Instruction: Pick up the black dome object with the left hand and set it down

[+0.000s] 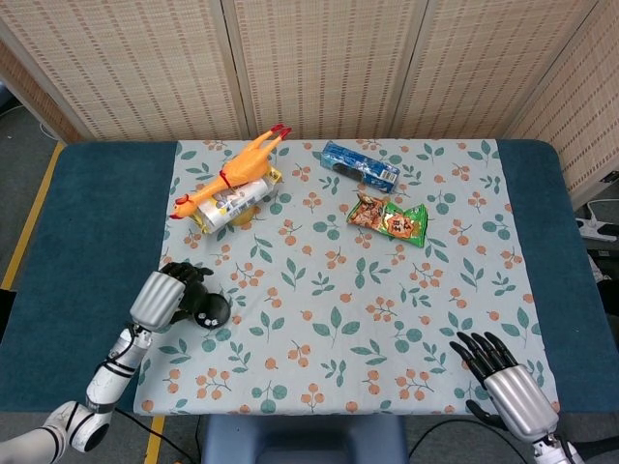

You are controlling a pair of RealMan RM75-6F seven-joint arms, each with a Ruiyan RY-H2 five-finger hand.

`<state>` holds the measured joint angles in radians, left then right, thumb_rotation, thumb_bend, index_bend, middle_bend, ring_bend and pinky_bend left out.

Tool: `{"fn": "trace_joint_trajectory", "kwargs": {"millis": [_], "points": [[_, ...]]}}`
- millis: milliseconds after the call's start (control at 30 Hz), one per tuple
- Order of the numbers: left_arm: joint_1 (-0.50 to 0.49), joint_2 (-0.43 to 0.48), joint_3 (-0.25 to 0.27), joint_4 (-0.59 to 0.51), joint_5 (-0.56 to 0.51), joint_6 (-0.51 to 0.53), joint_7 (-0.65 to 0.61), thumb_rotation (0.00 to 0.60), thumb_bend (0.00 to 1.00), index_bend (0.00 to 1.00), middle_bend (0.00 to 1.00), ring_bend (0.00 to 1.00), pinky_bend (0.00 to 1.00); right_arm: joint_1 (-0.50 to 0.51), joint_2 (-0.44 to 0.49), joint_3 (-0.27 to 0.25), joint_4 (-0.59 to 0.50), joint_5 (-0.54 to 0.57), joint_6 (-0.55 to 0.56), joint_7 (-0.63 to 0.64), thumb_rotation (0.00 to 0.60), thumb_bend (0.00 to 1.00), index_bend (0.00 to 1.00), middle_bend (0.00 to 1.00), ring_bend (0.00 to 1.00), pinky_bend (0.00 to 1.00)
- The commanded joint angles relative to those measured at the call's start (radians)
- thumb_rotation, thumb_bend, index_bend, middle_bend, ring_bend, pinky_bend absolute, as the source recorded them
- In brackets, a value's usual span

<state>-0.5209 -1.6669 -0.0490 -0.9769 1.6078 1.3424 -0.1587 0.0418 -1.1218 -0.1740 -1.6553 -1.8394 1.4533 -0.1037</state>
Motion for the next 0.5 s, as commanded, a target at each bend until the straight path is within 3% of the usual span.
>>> {"fn": "trace_joint_trajectory", "kwargs": {"millis": [33, 133, 267, 500], "points": [[0.002, -0.037, 0.001, 0.136, -0.022, -0.033, 0.023, 0.600, 0.54, 0.29, 0.40, 0.55, 0.58, 0.000, 0.000, -0.001, 0.000, -0.001, -0.002, -0.002, 0.600, 0.16, 0.00, 0.00, 0.00, 0.00], [0.002, -0.045, 0.003, 0.159, -0.024, -0.038, 0.013, 0.600, 0.54, 0.27, 0.38, 0.48, 0.52, 0.000, -0.001, -0.001, 0.000, -0.001, -0.002, -0.002, 0.600, 0.16, 0.00, 0.00, 0.00, 0.00], [0.005, -0.062, 0.019, 0.206, -0.017, -0.039, -0.066, 0.600, 0.52, 0.18, 0.29, 0.30, 0.35, 0.001, -0.007, 0.002, 0.001, 0.006, -0.009, -0.010, 0.600, 0.16, 0.00, 0.00, 0.00, 0.00], [0.004, -0.052, 0.028, 0.179, 0.012, 0.014, -0.091, 0.600, 0.52, 0.16, 0.26, 0.27, 0.33, 0.001, -0.010, 0.004, -0.001, 0.013, -0.014, -0.017, 0.600, 0.16, 0.00, 0.00, 0.00, 0.00]]}}
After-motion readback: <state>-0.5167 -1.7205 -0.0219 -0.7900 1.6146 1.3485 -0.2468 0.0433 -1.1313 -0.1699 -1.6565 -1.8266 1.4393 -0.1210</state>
